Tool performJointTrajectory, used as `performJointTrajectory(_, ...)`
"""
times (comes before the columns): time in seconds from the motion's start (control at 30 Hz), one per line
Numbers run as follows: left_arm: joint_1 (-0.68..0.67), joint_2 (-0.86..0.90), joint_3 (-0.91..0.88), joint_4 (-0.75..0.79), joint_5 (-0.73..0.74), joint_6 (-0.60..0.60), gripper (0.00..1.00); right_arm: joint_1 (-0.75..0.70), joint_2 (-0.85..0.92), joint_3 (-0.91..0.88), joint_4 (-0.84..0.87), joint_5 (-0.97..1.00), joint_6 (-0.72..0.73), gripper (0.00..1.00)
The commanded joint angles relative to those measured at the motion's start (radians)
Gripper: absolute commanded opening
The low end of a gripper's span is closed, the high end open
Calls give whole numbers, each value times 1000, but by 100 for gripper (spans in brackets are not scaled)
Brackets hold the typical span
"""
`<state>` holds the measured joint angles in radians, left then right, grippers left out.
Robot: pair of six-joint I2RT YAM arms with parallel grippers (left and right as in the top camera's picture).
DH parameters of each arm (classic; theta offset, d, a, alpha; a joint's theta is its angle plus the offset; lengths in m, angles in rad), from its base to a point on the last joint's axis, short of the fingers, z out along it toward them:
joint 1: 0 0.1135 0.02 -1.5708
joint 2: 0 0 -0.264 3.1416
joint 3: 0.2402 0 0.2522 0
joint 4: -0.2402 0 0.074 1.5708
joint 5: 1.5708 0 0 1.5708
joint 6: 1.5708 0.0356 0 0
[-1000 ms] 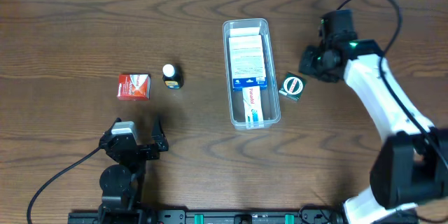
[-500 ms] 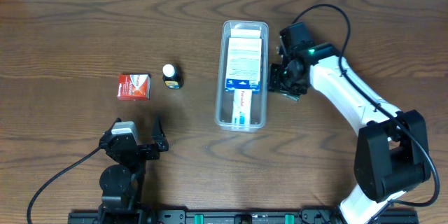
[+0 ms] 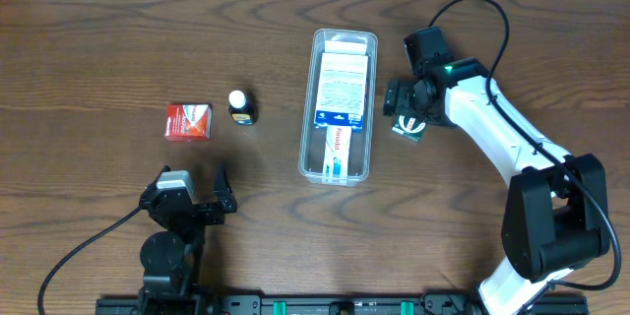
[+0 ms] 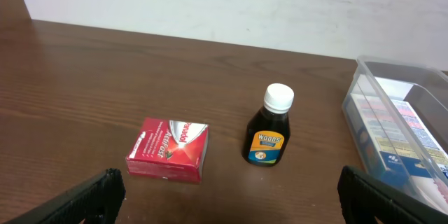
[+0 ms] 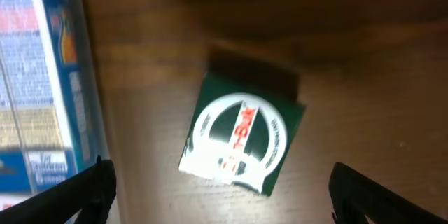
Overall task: Pack container
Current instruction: 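Grasp the green Zam-Buk tin with the right gripper and lift, then place the green tin into the container and withdraw the right gripper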
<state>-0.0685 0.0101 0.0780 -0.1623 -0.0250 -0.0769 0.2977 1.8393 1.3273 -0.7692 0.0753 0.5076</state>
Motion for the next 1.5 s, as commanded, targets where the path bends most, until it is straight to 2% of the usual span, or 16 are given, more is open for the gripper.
performJointTrajectory(0.0, -3, -6, -28, -12, 7, 13, 98, -6, 27, 0, 26, 41, 7, 95)
performJointTrajectory(0.27, -3, -6, -28, -12, 7, 13, 98, -25, 117, 0, 15, 40, 84, 89)
performJointTrajectory(0.63, -3, -6, -28, -12, 7, 13, 98, -35, 146, -2, -5, 40, 83, 77)
performJointTrajectory(0.87, -3, -6, -28, -12, 7, 13, 98, -37, 180, -2, -1, 26, 83, 60)
performJointTrajectory(0.93, -3, -6, -28, -12, 7, 13, 98, -37, 173, -1, -1, 32, 82, 58)
performJointTrajectory(1.17, -3, -6, -28, -12, 7, 13, 98, -34, 61, 2, -15, 33, 29, 55)
performJointTrajectory(1.47, -3, -6, -28, -12, 7, 13, 98, 39, -257, 2, 10, 33, -79, 54)
